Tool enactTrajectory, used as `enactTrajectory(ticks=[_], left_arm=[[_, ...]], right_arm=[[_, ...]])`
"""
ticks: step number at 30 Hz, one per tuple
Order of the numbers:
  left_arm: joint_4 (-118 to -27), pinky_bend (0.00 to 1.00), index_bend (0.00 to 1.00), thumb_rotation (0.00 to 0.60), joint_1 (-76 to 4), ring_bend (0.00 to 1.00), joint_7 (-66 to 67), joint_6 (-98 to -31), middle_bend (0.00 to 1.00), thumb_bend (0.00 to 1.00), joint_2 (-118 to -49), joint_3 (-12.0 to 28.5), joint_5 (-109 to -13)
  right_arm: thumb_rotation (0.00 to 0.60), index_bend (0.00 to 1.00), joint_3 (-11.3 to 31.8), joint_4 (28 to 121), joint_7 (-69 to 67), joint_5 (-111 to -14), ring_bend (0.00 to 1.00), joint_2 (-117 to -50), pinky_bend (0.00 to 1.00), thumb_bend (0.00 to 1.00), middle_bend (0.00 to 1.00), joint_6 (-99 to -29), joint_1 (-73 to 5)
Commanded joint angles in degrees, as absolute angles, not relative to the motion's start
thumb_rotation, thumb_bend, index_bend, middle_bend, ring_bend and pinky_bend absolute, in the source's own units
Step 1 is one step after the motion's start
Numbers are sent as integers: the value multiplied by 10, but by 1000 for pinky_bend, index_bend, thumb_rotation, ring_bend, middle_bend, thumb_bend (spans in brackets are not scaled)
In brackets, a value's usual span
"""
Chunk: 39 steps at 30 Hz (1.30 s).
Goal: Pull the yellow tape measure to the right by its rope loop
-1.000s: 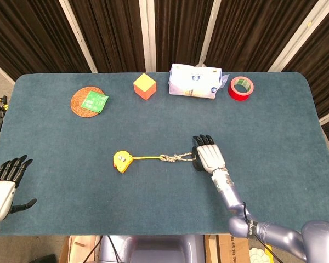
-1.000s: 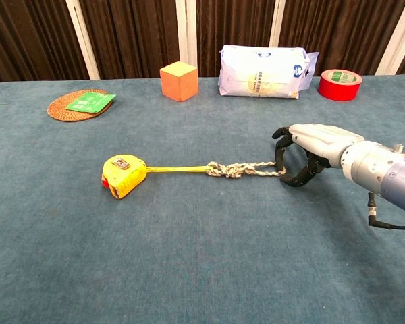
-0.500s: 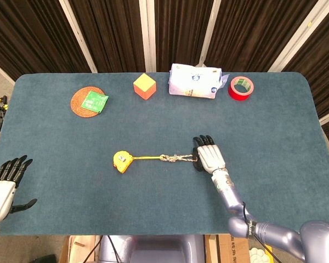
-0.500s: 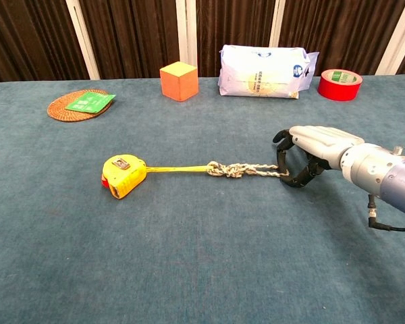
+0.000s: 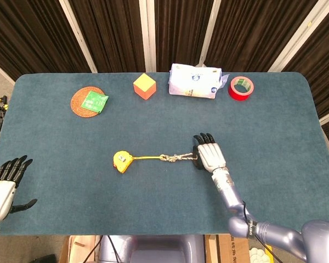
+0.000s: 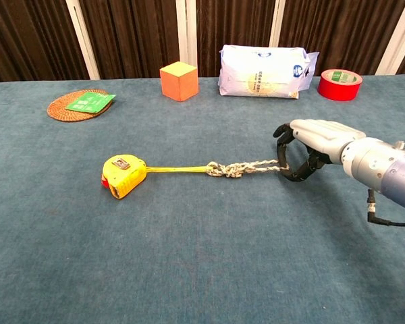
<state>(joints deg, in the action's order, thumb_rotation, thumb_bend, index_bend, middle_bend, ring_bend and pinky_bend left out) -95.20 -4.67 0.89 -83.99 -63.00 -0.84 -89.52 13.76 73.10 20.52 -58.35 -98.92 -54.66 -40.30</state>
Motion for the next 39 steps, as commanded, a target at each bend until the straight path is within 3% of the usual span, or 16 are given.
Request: enactTrajectory(ticks=[1,39], left_arm=[[-952,0,0,600,-47,0,9,-840,0,0,-630,-9,-895],[-958,0,0,600,-45,0,14,-843,0,0,-629,-11,-898]], right_arm=[[600,649,143,739,209,-584,0,-981,0,460,159,-553,-404],[600,653,153,774,206,-546,0,-844,0,465,159,-584,-361]])
